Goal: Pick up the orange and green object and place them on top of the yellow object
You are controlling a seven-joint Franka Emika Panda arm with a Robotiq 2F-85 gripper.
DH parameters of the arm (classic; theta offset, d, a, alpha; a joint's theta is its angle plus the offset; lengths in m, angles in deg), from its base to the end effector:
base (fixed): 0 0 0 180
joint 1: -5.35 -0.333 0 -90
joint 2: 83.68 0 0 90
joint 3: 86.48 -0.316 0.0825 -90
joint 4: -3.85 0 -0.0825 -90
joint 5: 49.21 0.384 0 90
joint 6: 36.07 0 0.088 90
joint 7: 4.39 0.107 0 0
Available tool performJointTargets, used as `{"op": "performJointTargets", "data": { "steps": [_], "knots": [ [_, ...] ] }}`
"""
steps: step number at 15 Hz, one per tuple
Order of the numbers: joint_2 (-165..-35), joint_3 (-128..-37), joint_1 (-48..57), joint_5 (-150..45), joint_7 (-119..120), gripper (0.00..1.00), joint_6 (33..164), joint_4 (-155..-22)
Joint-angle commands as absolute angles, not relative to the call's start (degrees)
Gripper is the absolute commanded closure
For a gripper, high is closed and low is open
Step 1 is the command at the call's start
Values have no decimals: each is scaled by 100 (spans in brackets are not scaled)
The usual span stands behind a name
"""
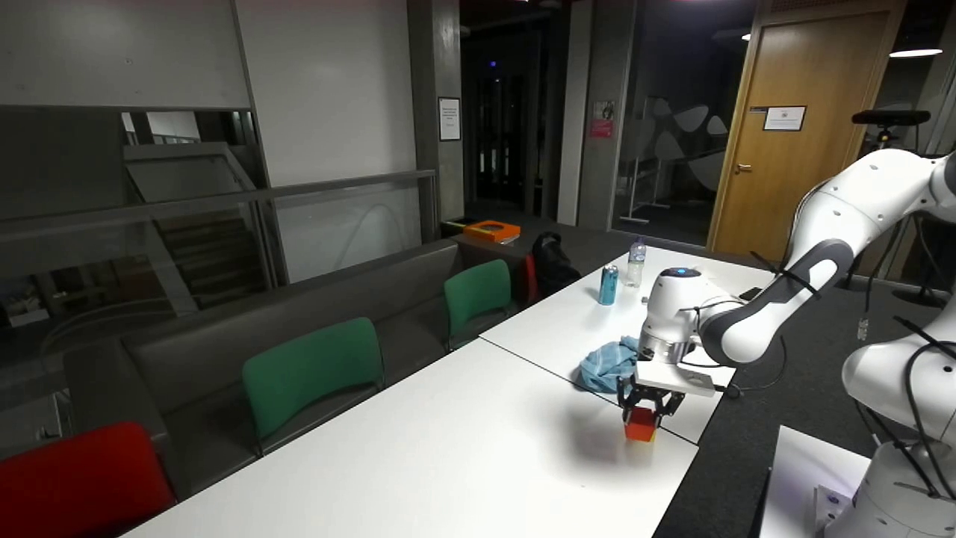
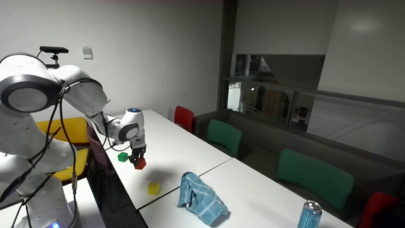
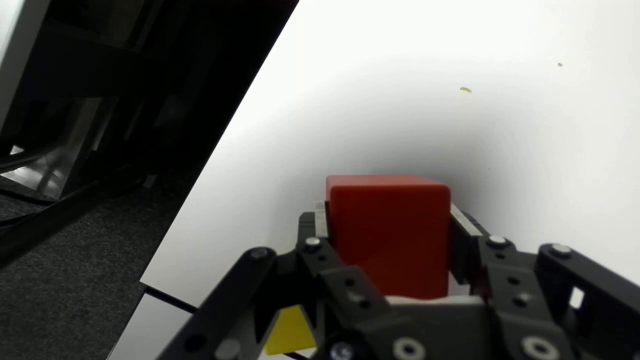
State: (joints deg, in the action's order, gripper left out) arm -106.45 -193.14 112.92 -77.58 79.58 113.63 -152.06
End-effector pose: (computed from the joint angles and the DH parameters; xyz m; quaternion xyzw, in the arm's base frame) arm 0.3991 0.0388 0.2713 -0.8648 0.4964 0.0071 0.0752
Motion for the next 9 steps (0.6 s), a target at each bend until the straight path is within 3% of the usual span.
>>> {"op": "performJointTargets", "data": {
  "steps": [1,9],
  "knots": [
    [-11384,-19728,12113,-8016,7792,70,10941,-15387],
    [-11675,-20193,13179,-7547,6836,70,10572,-15482]
  ]
}}
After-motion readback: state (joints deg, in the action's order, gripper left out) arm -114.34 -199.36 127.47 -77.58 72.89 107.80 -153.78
